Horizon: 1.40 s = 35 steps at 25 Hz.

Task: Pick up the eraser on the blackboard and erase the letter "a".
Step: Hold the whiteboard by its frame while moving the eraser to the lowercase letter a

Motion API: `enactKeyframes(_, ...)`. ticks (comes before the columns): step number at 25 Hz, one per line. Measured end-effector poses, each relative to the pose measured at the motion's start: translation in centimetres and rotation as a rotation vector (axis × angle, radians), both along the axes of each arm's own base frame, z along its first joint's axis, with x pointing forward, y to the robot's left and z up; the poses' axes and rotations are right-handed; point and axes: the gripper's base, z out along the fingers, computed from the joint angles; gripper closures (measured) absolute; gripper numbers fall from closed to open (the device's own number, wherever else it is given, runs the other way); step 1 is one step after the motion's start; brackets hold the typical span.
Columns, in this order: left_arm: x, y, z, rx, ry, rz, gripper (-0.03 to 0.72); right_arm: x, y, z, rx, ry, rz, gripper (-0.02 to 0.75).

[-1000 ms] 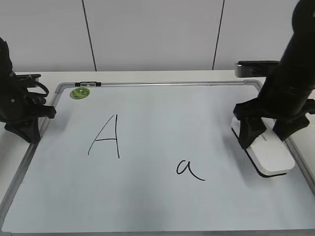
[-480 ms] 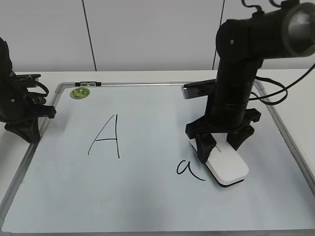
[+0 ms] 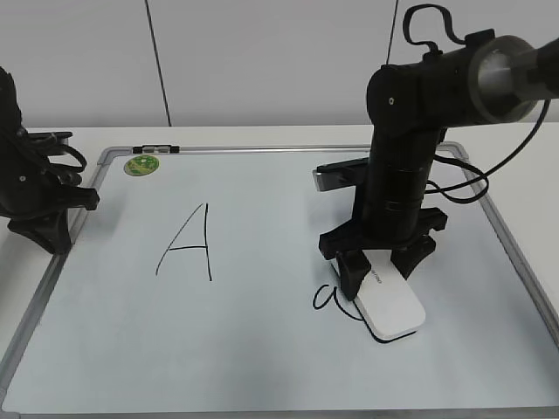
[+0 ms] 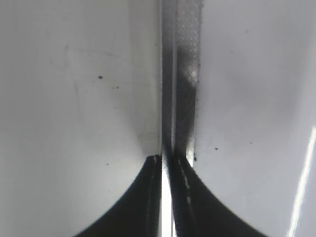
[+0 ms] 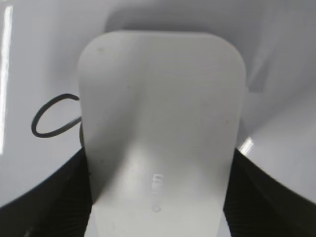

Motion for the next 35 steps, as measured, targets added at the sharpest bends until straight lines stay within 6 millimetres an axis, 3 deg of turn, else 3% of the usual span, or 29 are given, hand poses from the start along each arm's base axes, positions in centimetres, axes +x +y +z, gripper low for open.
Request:
enactKeyframes(5, 0.0, 0.0, 0.0, -0.001, 0.000, 0.002, 0.657, -0.3, 0.9, 0.0, -0.009, -0.008, 0.034, 0.215)
enactKeyframes(12, 0.0, 0.0, 0.0, -0.001, 0.000, 0.002, 0.652, -2.0, 4.2, -0.2, -0.013, -0.021, 0.133, 0.216)
enactKeyframes(20, 0.0, 0.1, 0.0, -0.001, 0.000, 0.002, 0.650, -3.5, 6.7, -0.3, 0.020, -0.005, 0.209, 0.216)
enactKeyframes(35, 0.0, 0.1, 0.0, -0.003, 0.000, 0.002, 0.650, -3.7, 6.3, -0.3, -0.107, -0.023, 0.162, 0.216)
